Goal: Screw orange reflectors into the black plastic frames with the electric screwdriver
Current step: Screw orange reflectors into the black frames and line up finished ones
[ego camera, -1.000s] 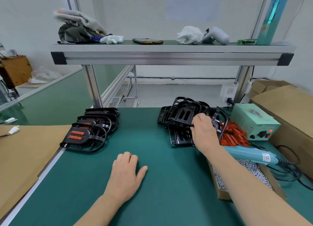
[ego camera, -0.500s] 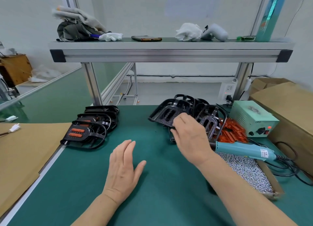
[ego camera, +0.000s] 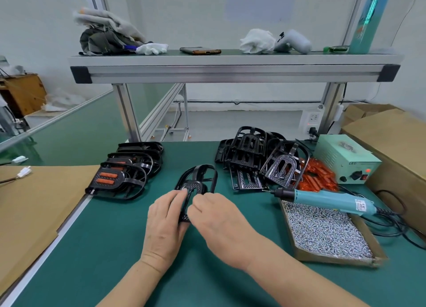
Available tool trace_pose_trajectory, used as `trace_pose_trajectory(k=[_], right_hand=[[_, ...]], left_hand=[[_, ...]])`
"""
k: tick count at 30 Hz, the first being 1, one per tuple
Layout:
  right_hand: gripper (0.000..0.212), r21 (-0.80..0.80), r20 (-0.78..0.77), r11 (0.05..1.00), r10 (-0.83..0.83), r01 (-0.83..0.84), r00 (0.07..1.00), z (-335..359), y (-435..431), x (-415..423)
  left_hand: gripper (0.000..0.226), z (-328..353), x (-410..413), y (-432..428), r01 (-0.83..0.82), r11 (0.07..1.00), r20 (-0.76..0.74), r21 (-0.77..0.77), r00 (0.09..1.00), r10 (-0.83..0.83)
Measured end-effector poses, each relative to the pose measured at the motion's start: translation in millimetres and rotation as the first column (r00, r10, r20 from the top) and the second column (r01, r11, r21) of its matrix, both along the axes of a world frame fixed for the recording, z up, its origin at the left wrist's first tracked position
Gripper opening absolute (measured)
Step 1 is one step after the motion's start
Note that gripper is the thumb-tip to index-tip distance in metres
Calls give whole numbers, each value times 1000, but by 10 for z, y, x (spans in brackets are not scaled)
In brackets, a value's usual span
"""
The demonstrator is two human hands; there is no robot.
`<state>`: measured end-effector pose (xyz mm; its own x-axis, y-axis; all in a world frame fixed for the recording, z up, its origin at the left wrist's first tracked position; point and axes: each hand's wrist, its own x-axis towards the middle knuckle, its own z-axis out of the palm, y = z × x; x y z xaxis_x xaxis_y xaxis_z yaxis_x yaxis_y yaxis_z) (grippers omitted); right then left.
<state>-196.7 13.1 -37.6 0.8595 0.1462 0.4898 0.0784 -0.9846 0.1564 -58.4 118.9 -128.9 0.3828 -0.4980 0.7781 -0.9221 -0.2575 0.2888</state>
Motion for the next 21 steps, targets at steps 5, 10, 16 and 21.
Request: trace_pose_trajectory(k=[5, 10, 16, 21], right_hand=[[19, 179, -50, 983, 59, -49, 997, 23, -106, 25], [59, 362, -32, 931, -47, 55, 998, 9, -493, -20], [55, 409, -117, 876, -226, 254, 967, -190, -813, 155], [59, 449, -149, 859, -197, 244, 969, -266, -799, 362]], left_hand=[[37, 7, -14, 27, 128, 992, -121, -2, 984, -127], [32, 64, -88, 40, 81, 996, -312, -49, 946, -92], [12, 106, -147, 25, -50, 993, -480, -107, 877, -7], [19, 142, -140, -18, -81, 962, -641, -262, 759, -111]])
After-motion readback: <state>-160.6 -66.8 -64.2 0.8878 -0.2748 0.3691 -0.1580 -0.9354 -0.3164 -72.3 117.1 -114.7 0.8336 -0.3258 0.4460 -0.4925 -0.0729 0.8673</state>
